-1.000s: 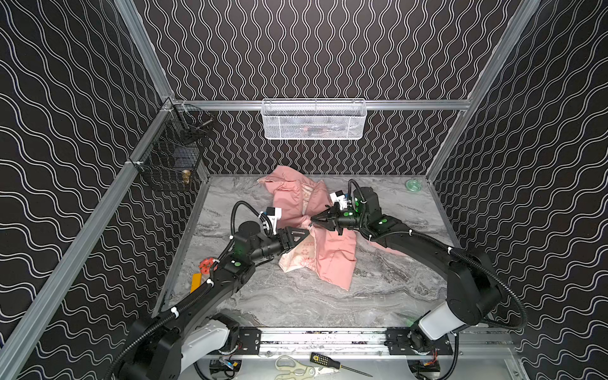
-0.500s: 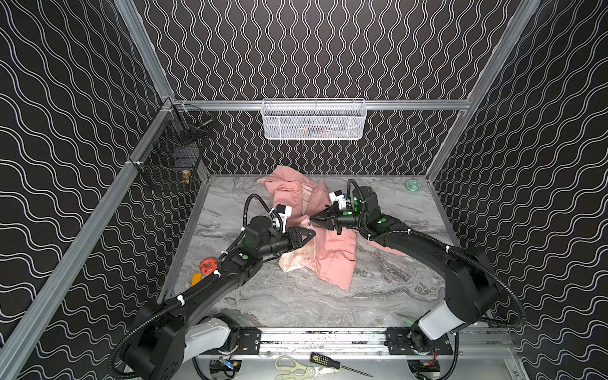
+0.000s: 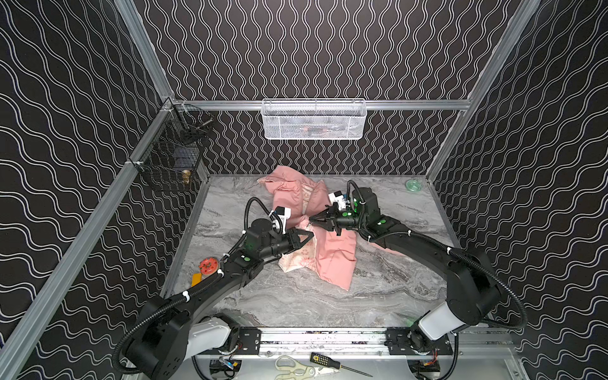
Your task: Zip up the jacket
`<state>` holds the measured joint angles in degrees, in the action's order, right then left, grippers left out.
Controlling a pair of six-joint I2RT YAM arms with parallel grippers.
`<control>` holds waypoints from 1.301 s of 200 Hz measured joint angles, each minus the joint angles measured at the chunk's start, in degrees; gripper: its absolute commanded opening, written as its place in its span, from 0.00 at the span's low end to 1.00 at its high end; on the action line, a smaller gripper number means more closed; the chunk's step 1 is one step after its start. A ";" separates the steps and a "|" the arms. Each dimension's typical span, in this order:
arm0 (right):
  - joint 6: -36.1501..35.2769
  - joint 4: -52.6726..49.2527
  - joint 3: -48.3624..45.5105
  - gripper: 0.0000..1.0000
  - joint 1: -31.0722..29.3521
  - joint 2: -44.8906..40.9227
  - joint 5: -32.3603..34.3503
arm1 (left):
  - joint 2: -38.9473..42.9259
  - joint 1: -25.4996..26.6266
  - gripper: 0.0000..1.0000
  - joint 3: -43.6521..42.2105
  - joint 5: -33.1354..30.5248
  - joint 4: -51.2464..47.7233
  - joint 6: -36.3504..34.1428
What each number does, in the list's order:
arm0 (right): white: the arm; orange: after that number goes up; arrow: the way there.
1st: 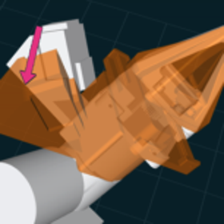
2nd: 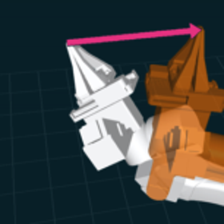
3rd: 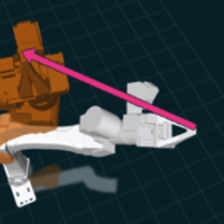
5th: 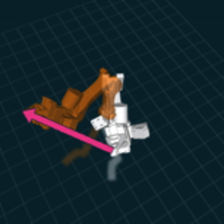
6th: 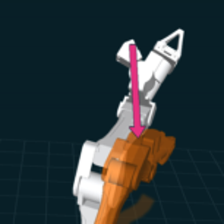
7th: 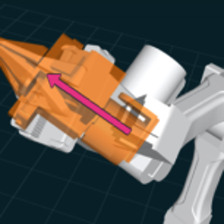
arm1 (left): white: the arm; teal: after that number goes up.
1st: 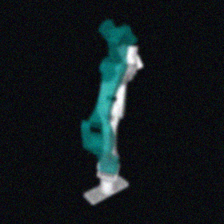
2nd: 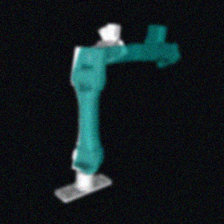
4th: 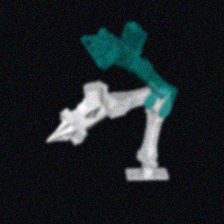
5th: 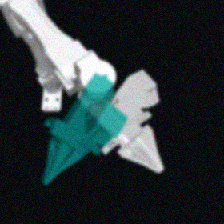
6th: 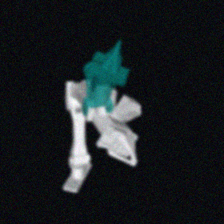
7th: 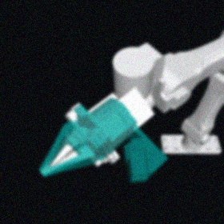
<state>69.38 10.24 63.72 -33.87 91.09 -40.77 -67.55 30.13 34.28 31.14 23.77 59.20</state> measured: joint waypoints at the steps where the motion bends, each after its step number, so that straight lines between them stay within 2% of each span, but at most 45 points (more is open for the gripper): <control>1: -0.02 -0.02 0.00 0.00 0.00 0.00 0.00 | 0.02 0.00 0.00 -0.04 0.00 0.04 0.09; 73: -4.09 -4.09 0.00 0.00 -0.13 -0.57 1.66 | 4.28 0.00 0.00 -3.78 -0.90 2.25 2.32; 176: -4.92 -6.16 0.68 0.00 -0.07 -0.09 1.27 | 6.40 0.04 0.00 -5.49 -2.34 2.93 3.43; 197: -4.92 -5.90 0.70 0.00 -0.02 0.02 1.31 | 5.33 0.04 0.25 -5.38 -2.23 3.52 3.63; 207: -4.90 -5.53 0.81 0.00 -0.04 0.22 2.19 | 5.09 0.04 0.32 -5.40 -2.10 3.78 3.96; 230: -4.61 -4.90 0.81 0.00 -0.24 0.33 2.45 | 4.87 0.04 0.36 -6.69 -2.47 6.67 6.19; 260: -4.20 -4.33 0.81 0.00 -0.70 0.42 2.29 | 3.23 0.04 0.36 -7.19 -3.58 10.10 8.28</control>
<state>65.19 5.91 64.53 -34.57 91.50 -38.48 -64.31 30.17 27.09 27.55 33.87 67.48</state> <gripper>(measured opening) 0.049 0.365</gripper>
